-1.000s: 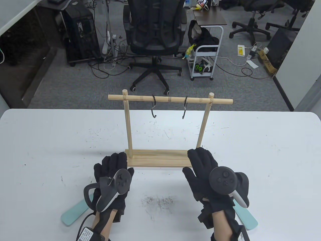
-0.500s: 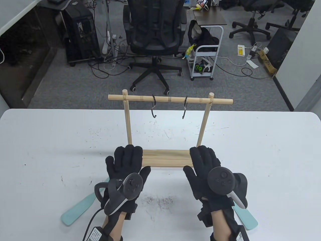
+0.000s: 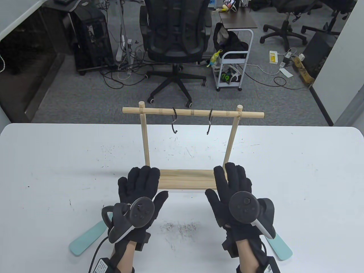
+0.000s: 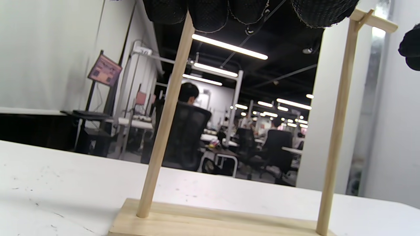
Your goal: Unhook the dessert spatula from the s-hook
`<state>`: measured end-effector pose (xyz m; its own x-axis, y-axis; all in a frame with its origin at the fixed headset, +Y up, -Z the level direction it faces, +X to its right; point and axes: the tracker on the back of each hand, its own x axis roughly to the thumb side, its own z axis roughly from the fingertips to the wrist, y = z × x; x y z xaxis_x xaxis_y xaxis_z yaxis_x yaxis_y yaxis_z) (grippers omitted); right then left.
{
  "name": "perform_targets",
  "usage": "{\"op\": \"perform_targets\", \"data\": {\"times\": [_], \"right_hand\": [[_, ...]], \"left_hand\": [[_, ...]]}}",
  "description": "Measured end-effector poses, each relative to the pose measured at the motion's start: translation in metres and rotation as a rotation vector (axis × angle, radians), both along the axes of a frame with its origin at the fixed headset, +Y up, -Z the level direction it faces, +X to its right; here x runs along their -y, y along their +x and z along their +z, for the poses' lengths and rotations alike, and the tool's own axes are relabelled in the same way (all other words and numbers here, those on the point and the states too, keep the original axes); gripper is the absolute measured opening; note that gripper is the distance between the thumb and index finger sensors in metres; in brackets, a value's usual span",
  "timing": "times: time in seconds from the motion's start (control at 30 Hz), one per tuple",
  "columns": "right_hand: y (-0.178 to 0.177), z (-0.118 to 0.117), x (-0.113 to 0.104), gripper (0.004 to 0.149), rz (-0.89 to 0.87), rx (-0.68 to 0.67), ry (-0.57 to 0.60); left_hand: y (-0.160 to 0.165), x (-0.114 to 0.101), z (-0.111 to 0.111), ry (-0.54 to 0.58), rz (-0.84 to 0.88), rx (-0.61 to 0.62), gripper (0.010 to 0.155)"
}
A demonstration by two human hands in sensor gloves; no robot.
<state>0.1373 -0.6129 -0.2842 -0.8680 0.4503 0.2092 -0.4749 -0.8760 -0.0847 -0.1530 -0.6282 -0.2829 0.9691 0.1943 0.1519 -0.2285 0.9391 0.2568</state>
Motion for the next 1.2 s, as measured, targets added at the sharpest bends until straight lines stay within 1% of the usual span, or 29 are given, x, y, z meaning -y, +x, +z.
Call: {"op": "perform_targets", "data": {"times": [0.5, 0.8, 1.2], "right_hand": [[0.0014, -0.0024, 0.0015, 0.072, 0.0, -0.001, -0.008], [0.0008, -0.0018, 0.0008, 0.071, -0.007, -0.015, 0.001], [0.0009, -0.0054, 0.0044, 0.071, -0.01, -0.023, -0.025]], "left_hand": [[-0.0073, 0.003, -0.0039, -0.016, 0.025, -0.022, 0.076], [-0.0083, 0.0024, -0.0029, 0.001, 0.018, -0.034, 0.075], [-0.0104, 0.0025, -0.0028, 0.0, 0.021, -0.041, 0.075]]}}
